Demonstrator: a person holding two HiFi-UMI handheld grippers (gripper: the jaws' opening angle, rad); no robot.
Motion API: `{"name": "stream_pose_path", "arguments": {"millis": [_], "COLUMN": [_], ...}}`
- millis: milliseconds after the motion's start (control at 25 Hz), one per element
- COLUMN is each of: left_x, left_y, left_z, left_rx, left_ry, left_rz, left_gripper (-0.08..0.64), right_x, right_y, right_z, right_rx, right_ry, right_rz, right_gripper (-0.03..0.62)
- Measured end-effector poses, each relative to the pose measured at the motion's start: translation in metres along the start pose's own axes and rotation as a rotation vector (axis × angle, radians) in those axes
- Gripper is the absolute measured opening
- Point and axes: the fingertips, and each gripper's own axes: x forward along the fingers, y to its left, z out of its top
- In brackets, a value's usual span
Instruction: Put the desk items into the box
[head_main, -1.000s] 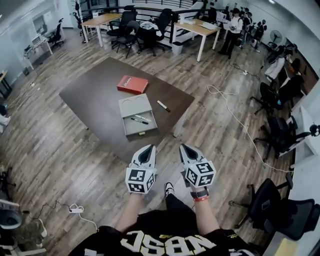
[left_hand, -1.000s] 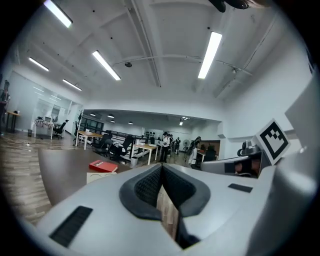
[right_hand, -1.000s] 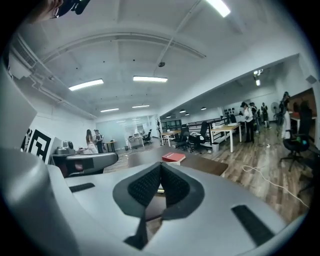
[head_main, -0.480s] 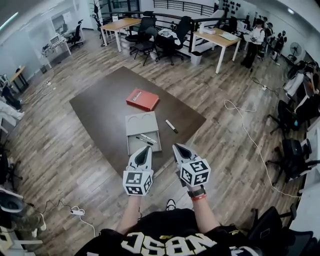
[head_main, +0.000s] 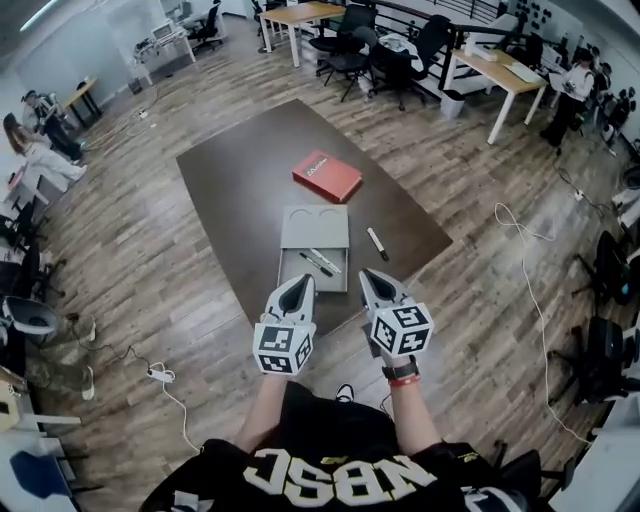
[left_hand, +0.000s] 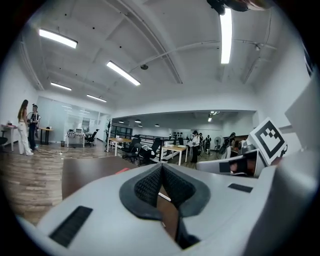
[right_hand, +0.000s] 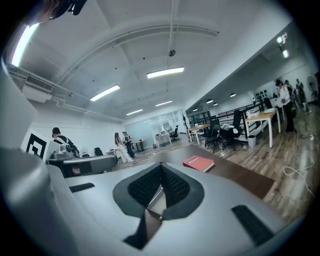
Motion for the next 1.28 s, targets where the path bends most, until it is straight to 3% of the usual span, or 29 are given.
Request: {"name": "stream_pose_path", "arguments": {"millis": [240, 600, 840, 1120, 1280], "left_x": [0.008, 0.059, 0.088, 0.117, 0.129], "left_y": [0.055, 0.116, 0.116, 0.107, 0.103], "left_z": [-0.001, -0.007, -0.029, -0.056, -0.076], "left_rx": [-0.018, -0.029, -0.056, -0.088, -0.106], "left_ry": [-0.002, 0.033, 0.104, 0.185, 0.233], "left_rz": [0.049, -0.015, -0.099, -0.164, -0.186], "left_gripper": [0.014, 0.014, 0.014, 0.014, 0.014], "right_x": [0.049, 0.123, 0.145, 0.151, 0.155], "right_y": [0.012, 0.008, -0.031, -0.098, -0.128], "right_z": [-0.010, -0.006, -0.033, -0.084, -0.118], "right_rx": [-0.001, -0.029, -0.009, -0.036, -0.072], "right_ry": [0.043, 0.088, 0.173, 0.341, 0.452], "right_rz": [0.022, -0.006, -0.094, -0.181, -0.160], "right_gripper": [0.009, 0.009, 0.009, 0.046, 0.107]}}
